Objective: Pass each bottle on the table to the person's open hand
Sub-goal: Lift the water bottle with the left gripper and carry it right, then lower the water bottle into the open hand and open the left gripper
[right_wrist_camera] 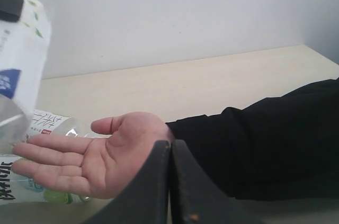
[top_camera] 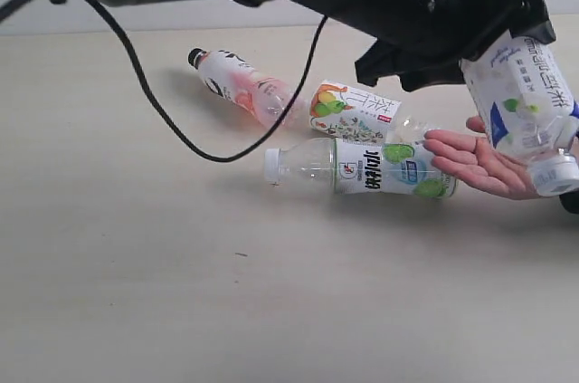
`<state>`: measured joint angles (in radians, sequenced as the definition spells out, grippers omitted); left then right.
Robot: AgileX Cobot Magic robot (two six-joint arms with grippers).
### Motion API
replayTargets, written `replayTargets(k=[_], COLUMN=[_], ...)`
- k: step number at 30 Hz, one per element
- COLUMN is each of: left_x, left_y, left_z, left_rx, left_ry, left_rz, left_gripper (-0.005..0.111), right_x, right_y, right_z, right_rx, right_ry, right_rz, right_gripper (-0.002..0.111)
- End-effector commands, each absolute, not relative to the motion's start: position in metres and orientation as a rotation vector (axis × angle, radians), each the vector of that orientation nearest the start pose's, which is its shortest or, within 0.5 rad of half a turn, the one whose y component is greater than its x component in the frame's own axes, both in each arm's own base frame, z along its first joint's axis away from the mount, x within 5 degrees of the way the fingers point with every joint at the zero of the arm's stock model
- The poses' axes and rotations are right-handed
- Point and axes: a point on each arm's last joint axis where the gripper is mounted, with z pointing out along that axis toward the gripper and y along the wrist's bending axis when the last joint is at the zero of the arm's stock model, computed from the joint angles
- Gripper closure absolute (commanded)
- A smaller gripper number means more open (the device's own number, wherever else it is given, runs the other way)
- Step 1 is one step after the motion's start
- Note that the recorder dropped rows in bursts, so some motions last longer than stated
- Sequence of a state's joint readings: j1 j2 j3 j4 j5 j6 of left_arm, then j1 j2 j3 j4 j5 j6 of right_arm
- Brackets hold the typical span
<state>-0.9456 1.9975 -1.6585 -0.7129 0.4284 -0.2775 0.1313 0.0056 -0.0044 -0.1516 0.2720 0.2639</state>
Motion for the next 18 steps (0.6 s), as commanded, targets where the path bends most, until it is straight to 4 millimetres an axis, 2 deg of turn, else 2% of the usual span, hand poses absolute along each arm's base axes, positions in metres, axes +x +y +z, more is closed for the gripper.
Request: replayTargets(k=[1, 9, 13, 18], left_x=[0.262, 0.269, 0.271, 0.271], left_y=[-0.411, -0.422, -0.424, -0.426], left_z=[0.248, 0.197, 0.190, 0.189], left_rx=[0.059, -0.044, -0.045, -0.005], left_ry=[2.503, 2.596, 2.580, 2.559], left_rz=[-1.314, -1.287, -1.296, -1.319], left_gripper=[0.107, 0.107, 0.107, 0.107], right_x=[0.055, 0.055, 0.055, 0.055], right_y=[0.004, 0.004, 0.004, 0.004], right_z=[0.190, 0.190, 0.190, 0.190], right_rx=[0.013, 0.013, 0.013, 0.013], right_ry=[1.746, 1.746, 1.746, 1.746], right_rz=[0.146, 0.146, 0.146, 0.146], right_gripper=[0.108, 0.108, 0.108, 0.108])
